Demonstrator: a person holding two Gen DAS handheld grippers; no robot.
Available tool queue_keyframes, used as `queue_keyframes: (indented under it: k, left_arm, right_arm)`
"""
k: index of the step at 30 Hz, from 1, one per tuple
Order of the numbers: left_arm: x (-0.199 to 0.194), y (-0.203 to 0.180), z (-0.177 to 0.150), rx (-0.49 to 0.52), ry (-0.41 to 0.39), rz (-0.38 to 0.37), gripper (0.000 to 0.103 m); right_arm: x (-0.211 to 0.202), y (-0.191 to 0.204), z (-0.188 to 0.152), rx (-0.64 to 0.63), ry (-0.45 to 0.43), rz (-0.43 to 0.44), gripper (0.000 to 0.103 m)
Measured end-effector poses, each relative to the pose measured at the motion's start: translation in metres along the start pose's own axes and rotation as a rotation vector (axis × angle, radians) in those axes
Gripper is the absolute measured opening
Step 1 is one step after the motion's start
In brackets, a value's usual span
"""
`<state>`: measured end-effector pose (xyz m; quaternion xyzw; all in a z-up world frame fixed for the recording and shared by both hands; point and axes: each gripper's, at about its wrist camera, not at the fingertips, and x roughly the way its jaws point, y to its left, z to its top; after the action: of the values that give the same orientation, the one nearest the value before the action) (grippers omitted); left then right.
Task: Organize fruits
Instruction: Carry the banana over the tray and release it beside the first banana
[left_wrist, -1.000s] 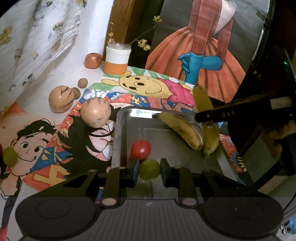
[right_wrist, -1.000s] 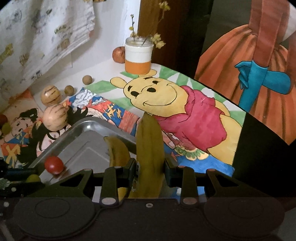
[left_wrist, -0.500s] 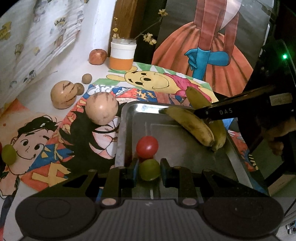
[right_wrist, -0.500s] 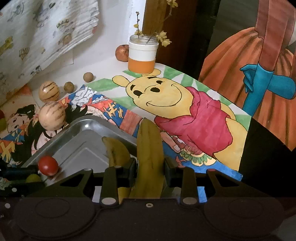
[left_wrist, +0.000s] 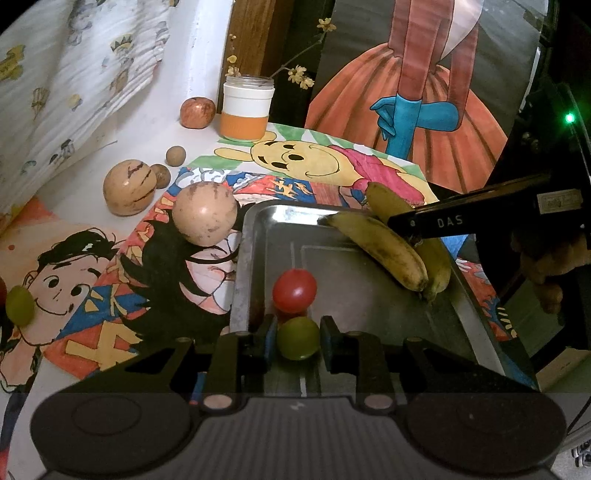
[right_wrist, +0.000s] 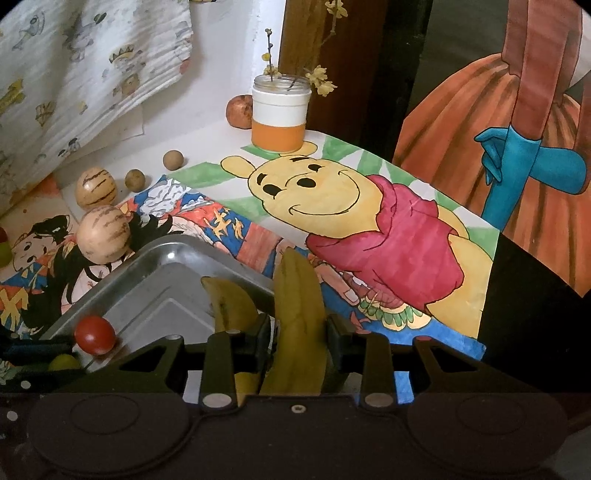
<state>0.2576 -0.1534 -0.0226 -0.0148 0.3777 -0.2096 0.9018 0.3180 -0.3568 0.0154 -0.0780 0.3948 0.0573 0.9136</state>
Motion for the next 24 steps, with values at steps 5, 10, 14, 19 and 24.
queue_keyframes:
  k: [5, 10, 14, 19, 24]
  left_arm:
    - [0.000, -0.001, 0.001, -0.004, 0.002, -0.002, 0.029]
    - [-0.005, -0.002, -0.001, -0.011, -0.011, -0.024, 0.036]
    - [-0.015, -0.005, -0.003, 0.000, -0.047, -0.036, 0.059]
    - [-0.029, -0.006, -0.003, 0.003, -0.086, -0.041, 0.068]
    - [-0.048, -0.005, -0.005, -0.003, -0.132, -0.028, 0.083]
  right_arm:
    - [-0.001, -0.001, -0.002, 0.006, -0.001, -0.002, 0.039]
    - [-0.004, -0.004, -0.004, 0.021, -0.012, -0.015, 0.054]
    - [-0.011, -0.009, -0.007, 0.045, -0.024, -0.012, 0.065]
    - [-0.027, -0.007, -0.011, 0.059, -0.056, -0.006, 0.077]
    - [-0.049, -0.004, -0.017, 0.082, -0.111, -0.001, 0.087]
